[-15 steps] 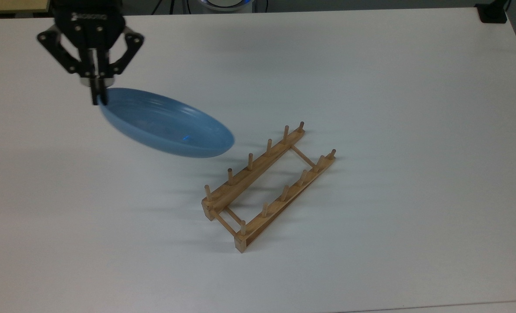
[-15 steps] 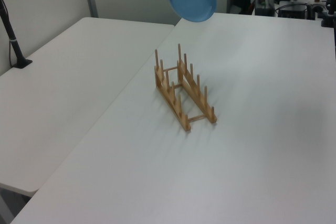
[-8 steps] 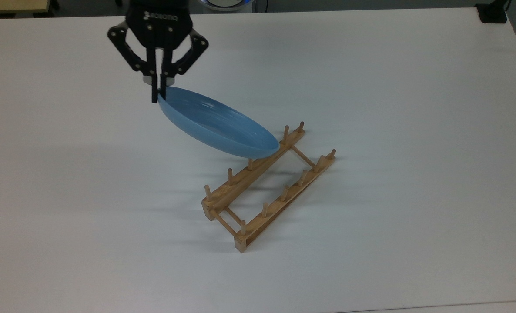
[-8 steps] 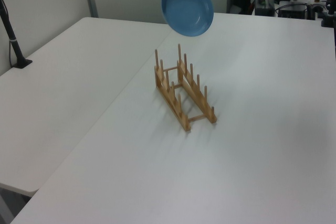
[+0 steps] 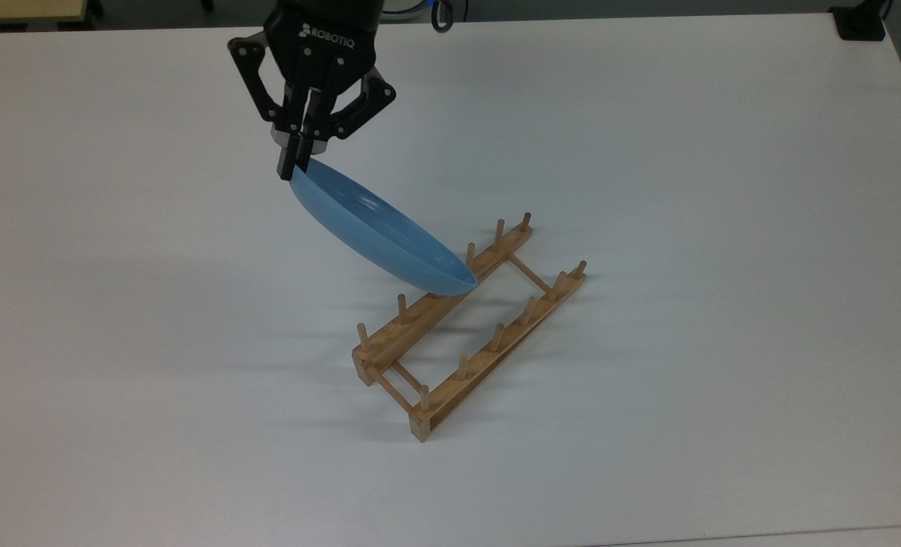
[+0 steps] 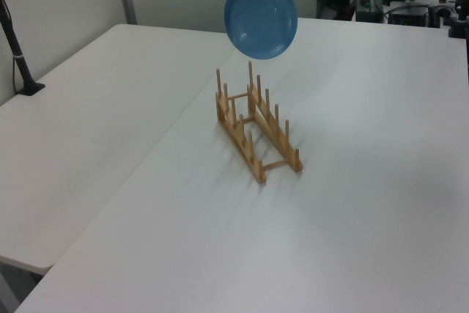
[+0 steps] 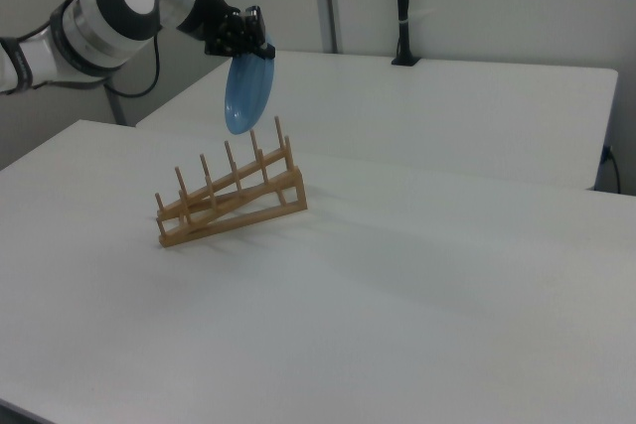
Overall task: Place plate in plate rack
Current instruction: 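Lower the plate edge-first between the rack pegs, standing it upright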
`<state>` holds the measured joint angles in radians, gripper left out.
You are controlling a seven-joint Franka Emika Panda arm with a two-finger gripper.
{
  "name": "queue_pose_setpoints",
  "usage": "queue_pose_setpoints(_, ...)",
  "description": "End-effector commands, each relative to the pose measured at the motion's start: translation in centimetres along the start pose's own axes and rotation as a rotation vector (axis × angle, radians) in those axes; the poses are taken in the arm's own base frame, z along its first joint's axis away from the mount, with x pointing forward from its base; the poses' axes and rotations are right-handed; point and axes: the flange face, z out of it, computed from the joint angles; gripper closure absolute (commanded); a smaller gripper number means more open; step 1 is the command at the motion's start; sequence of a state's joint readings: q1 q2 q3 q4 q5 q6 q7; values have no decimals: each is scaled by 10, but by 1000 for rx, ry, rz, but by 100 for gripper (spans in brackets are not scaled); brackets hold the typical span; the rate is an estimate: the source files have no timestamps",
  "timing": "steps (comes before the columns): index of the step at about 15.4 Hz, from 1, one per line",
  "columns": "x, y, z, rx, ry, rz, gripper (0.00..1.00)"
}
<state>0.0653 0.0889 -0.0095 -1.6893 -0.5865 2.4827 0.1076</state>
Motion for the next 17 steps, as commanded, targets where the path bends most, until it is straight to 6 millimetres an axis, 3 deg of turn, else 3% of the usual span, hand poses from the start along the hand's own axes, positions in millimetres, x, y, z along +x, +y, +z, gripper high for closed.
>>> queue_pose_setpoints(1,-14,-24,-7,-80,28,-33,100)
queue_pose_setpoints(5,-14,-70,-13,-138,81,-55,100)
queue_pose_setpoints(12,-24,-108,-30,-111,97,-106,100)
queue_pose_setpoints(17,-32,-118,-21,-156,105,-151,100)
